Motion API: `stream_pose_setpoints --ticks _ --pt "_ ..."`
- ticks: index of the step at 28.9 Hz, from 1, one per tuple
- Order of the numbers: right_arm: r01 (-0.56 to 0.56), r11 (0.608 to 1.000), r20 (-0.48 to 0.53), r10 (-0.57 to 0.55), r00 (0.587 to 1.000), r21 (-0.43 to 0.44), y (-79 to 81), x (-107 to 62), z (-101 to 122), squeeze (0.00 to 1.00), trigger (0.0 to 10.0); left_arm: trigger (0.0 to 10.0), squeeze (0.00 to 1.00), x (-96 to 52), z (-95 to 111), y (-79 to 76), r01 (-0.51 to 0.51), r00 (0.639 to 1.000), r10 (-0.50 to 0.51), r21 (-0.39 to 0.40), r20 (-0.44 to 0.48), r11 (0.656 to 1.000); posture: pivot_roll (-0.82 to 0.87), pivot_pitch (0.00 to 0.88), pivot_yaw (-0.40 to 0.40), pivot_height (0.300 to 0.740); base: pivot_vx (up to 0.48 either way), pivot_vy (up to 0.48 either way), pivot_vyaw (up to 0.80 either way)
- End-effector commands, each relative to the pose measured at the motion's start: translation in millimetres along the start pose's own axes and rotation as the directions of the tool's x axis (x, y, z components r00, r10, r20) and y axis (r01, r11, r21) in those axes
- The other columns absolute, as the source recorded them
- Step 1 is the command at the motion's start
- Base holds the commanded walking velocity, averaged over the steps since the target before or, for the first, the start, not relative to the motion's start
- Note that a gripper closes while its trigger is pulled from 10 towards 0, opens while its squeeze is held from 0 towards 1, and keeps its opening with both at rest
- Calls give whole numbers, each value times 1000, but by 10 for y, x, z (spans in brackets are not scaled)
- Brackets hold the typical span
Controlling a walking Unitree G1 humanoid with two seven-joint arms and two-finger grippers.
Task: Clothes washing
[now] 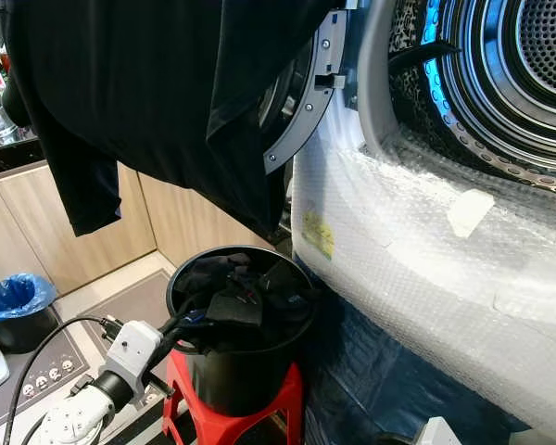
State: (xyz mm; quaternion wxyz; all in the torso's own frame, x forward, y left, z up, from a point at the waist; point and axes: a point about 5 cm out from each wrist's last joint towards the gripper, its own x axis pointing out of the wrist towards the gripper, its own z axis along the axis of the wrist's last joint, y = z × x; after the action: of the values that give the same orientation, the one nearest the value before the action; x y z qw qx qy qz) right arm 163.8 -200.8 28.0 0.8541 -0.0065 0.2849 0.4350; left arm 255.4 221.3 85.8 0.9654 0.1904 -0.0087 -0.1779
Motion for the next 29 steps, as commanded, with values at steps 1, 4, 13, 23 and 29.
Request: stream_pose_setpoints --ticks 1,4,13,23,29 --pt "-5 1000 -2 5 1000 -10 -10 -12 22 0 10000 10000 0 15 121 130 -55 997 53 55 49 997 -90 12 -56 740 0 0 0" --pt "-9 1000 -3 9 1000 -13 -10 -5 29 0 10000 10000 0 16 204 282 -150 987 143 91 80 985 -86 9 -62 740 0 0 0" --pt "-21 999 -7 20 1000 -24 -39 -2 66 0 10000 10000 0 -66 314 653 -341 940 324 207 110 917 -75 7 -78 740 0 0 0" --pt "-32 999 -14 32 999 -29 -51 -11 74 0 10000 10000 0 -111 240 674 -362 932 359 248 59 899 -69 11 -82 740 0 0 0" --pt "-34 999 -12 34 999 -25 -35 1 67 0 10000 10000 0 -29 302 563 -308 951 297 241 82 920 -71 13 -79 740 0 0 0"
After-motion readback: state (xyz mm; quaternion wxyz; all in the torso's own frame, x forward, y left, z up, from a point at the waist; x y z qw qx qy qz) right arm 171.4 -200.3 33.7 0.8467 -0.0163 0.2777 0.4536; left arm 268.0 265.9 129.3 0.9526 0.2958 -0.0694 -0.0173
